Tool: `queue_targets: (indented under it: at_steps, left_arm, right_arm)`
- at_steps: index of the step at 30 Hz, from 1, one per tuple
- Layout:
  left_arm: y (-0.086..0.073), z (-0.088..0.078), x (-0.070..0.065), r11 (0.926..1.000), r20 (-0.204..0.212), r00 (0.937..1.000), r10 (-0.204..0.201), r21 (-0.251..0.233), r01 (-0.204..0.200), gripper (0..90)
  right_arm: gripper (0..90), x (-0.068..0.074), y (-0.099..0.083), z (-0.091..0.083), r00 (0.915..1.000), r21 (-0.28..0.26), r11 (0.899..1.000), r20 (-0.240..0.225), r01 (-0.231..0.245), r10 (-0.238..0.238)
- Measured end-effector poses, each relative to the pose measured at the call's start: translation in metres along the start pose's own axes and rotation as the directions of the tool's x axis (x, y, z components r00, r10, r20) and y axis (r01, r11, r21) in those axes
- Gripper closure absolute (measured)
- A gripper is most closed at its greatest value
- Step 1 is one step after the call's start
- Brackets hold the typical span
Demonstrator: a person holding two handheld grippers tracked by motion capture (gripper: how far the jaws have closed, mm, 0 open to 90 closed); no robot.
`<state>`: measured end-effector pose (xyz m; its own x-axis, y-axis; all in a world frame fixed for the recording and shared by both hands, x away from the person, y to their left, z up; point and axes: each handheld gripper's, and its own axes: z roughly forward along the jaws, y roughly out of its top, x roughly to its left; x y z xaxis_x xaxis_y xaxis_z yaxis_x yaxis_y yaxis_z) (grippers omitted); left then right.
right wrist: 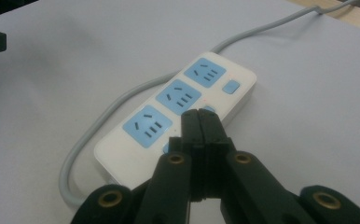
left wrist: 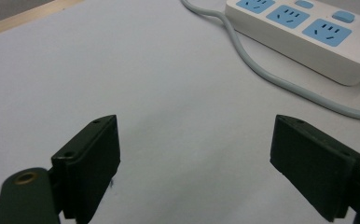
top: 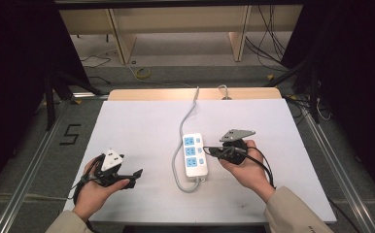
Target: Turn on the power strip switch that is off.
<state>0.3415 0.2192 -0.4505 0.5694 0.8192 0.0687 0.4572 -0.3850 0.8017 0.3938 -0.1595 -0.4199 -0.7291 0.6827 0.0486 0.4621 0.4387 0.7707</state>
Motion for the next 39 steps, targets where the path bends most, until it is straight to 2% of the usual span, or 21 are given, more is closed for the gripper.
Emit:
queue_targets:
  at_steps: [15, 39]
  left_arm:
    - [0.0, 0.0, 0.0, 1.0, 0.001, 1.0, 0.001, 0.002, -0.001, 15.7]
    - [0.0, 0.0, 0.0, 1.0, 0.001, 1.0, 0.0, 0.003, 0.0, 15.7]
  right_arm:
    - [90.0, 0.004, 0.005, 0.01, 0.9998, 0.045, 0.999, -0.015, -0.015, 0.016]
    - [90.0, 0.009, 0.012, 0.024, 0.999, 0.109, 0.994, -0.043, -0.008, 0.013]
